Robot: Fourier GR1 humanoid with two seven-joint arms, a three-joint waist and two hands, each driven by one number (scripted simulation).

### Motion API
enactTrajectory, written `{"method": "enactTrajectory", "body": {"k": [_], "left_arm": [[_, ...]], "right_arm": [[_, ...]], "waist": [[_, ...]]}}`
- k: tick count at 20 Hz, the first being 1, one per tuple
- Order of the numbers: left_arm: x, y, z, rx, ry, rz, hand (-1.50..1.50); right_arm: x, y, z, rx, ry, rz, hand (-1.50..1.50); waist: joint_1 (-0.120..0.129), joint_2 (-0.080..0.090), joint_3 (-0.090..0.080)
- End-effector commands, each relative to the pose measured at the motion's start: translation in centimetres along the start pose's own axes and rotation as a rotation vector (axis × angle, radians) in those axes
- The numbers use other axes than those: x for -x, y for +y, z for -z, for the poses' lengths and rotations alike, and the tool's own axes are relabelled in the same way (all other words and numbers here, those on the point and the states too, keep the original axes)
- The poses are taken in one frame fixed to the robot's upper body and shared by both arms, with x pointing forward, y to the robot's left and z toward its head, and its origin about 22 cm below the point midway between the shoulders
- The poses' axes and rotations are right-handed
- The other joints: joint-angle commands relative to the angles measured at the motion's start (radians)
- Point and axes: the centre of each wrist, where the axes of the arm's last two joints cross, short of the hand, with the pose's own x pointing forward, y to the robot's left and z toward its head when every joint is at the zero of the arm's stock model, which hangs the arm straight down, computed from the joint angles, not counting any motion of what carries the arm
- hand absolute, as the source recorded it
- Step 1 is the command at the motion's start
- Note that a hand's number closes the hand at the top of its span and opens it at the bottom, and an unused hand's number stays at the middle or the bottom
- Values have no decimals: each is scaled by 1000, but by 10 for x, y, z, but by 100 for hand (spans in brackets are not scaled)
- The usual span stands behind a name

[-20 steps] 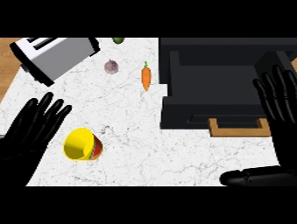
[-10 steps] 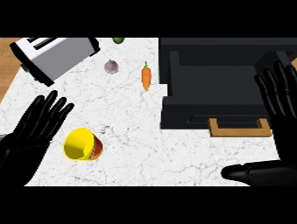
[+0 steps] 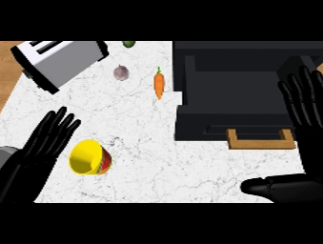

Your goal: Pick up the cup, place it into the drawer and close the drawer

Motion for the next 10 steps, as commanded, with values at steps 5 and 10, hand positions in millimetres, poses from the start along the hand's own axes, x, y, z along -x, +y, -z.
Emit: {"method": "enactTrajectory", "body": {"k": [5, 10], "left_arm": [[38, 47, -23, -69, 53, 54, -150], [64, 37, -18, -66, 81, 63, -150]], "right_arm": [[4, 3, 3, -16, 5, 1, -150], [-1, 7, -4, -17, 11, 29, -150]], "waist": [[0, 1, 0], [-3, 0, 0]]}}
